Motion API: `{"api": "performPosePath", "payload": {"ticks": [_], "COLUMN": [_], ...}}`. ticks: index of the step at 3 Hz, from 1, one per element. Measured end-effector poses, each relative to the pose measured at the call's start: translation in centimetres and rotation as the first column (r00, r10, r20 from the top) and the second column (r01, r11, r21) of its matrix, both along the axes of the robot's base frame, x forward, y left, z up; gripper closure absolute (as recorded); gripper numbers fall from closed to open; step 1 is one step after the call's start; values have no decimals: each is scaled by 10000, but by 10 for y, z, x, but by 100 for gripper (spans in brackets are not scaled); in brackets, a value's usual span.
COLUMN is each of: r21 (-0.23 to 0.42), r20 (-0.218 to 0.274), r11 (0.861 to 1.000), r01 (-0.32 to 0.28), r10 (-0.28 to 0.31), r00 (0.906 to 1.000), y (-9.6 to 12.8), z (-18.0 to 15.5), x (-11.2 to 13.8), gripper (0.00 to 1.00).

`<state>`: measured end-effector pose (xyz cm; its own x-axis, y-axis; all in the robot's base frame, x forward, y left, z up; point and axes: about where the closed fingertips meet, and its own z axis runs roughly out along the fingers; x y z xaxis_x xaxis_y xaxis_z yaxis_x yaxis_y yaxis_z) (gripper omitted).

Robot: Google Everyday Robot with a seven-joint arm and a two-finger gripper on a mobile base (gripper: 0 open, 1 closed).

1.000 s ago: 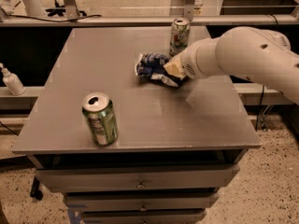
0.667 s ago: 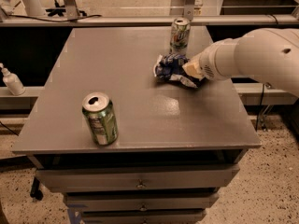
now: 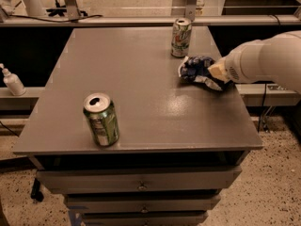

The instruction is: Move blue chip bag near 7up can

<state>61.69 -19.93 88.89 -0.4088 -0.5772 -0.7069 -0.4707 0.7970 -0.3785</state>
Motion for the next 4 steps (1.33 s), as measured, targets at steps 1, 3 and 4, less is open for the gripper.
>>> {"api": "performPosePath", "payload": {"ticks": [1, 3, 4], "r21": [-86, -1, 76], "r20": [97, 309, 364], "r11": [9995, 9985, 9978], "r01": [306, 548, 655], "r10": [-305, -548, -657], "r00": [9995, 9980, 9972], "y": [-13, -11, -9], "z": [3, 6, 7], "x": [4, 26, 33], "gripper": [100, 100, 100]}}
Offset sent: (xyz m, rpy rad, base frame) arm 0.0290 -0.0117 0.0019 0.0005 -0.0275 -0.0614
